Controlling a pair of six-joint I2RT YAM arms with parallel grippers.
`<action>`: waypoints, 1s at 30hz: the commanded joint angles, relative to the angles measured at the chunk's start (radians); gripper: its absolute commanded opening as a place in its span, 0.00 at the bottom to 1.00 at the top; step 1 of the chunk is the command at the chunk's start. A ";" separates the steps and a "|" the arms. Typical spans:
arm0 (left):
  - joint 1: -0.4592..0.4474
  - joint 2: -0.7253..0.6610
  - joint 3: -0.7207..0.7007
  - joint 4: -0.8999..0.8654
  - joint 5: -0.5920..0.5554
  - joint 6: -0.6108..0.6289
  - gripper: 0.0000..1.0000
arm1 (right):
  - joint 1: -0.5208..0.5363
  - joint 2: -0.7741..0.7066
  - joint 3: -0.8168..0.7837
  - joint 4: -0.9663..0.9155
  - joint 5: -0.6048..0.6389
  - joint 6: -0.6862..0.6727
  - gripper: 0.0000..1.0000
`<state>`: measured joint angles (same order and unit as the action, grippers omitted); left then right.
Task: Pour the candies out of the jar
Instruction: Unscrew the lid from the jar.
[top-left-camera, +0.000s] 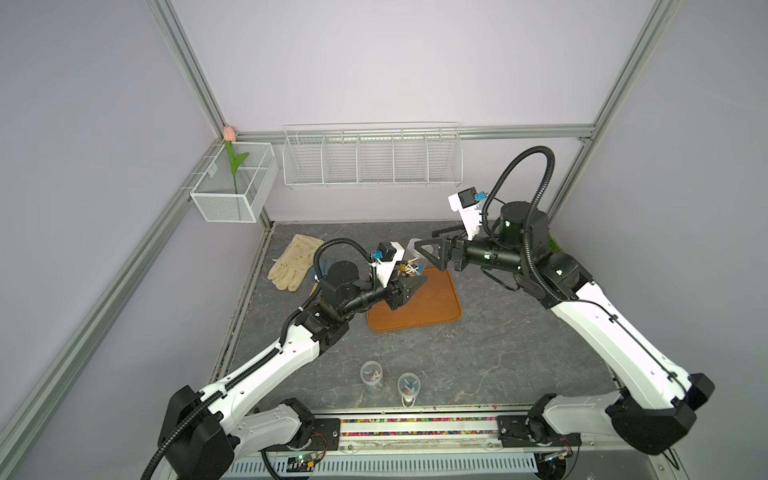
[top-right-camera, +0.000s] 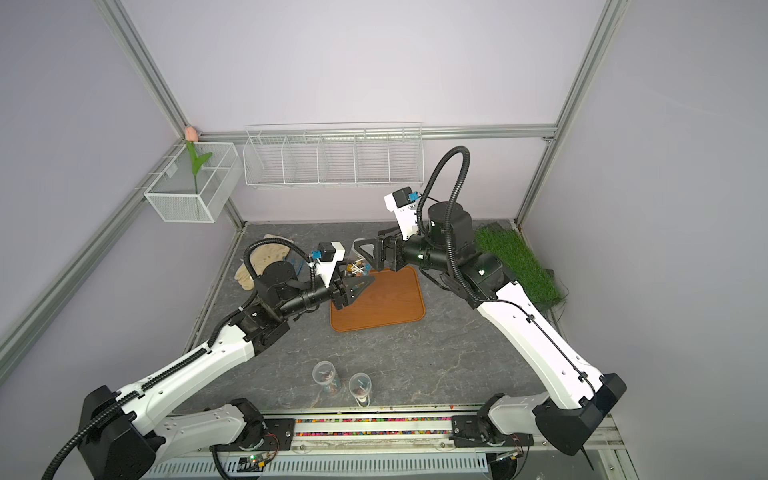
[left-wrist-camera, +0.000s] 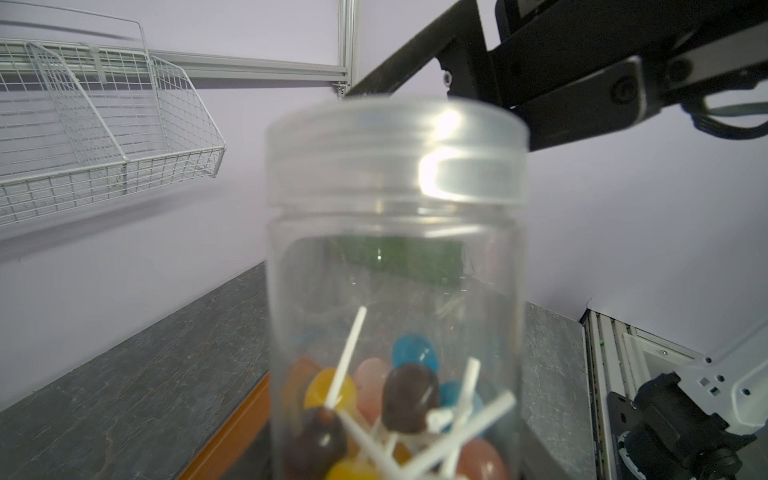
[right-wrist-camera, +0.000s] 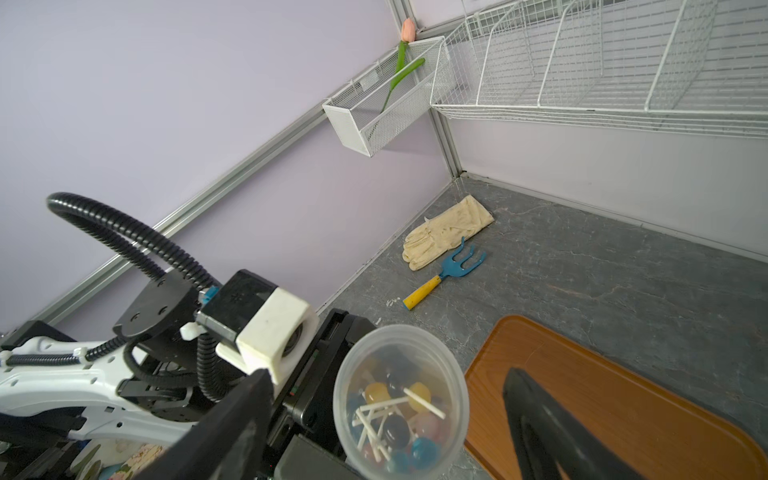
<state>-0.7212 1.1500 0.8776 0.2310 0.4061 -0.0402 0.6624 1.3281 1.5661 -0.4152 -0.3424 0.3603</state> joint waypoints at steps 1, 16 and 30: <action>-0.004 -0.029 -0.001 0.005 -0.019 0.022 0.42 | 0.012 0.010 -0.020 -0.006 0.071 0.028 0.86; -0.009 -0.025 0.003 0.002 -0.014 0.018 0.42 | 0.042 0.053 -0.011 0.042 0.082 0.026 0.54; -0.012 -0.023 0.083 -0.070 0.108 0.011 0.42 | -0.082 0.036 0.011 0.100 -0.203 -0.093 0.43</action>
<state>-0.7223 1.1431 0.9058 0.1722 0.4183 -0.0338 0.6415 1.3838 1.5597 -0.3954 -0.4530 0.3214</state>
